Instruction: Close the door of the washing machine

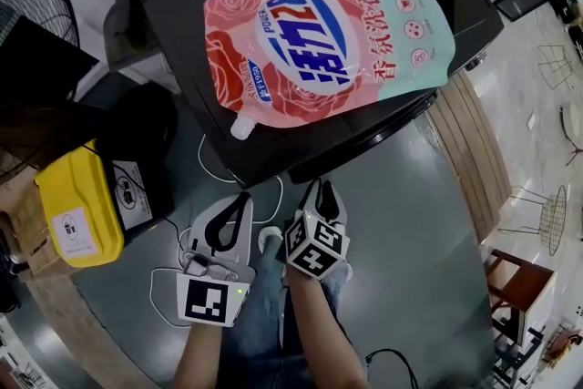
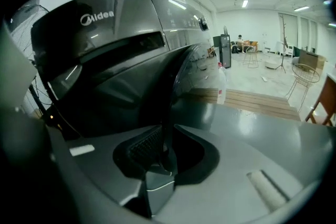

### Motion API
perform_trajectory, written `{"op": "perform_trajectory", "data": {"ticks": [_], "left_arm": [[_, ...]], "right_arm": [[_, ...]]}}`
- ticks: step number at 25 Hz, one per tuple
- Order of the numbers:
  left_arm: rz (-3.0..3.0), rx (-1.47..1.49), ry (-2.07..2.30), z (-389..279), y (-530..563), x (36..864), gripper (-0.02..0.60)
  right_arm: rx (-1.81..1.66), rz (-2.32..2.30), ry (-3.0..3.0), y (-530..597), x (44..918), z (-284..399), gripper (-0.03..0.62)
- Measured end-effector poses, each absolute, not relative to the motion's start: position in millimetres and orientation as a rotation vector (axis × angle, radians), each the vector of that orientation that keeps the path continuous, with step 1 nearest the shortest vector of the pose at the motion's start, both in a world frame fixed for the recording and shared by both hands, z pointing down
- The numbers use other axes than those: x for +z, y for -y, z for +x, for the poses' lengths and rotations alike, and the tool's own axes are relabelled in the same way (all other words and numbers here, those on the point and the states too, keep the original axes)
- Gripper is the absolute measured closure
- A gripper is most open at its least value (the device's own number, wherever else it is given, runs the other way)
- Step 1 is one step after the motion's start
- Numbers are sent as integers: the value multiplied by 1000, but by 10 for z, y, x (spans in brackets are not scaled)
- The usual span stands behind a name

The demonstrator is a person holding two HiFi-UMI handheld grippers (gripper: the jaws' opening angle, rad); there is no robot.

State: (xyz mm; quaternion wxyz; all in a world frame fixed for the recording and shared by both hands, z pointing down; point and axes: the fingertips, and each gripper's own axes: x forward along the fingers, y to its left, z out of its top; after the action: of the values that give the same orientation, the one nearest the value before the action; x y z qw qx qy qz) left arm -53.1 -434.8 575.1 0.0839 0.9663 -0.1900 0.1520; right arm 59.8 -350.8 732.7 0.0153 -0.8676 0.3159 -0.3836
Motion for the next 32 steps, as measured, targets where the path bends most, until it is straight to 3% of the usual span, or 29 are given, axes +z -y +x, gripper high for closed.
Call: {"op": "perform_trajectory", "data": {"ticks": [6, 18, 32], "left_arm": [[2902, 418, 611, -445, 4209, 5205, 574], [3030, 153, 972, -177, 4337, 3477, 574], [3097, -78, 1293, -295, 4513, 1834, 574]], "right_arm": [[-1046, -2694, -1135, 3185, 6488, 767, 585], [-266, -2513, -1804, 3376, 3850, 1463, 585], [143, -2189, -1968, 3672, 1964, 1716, 585]]}}
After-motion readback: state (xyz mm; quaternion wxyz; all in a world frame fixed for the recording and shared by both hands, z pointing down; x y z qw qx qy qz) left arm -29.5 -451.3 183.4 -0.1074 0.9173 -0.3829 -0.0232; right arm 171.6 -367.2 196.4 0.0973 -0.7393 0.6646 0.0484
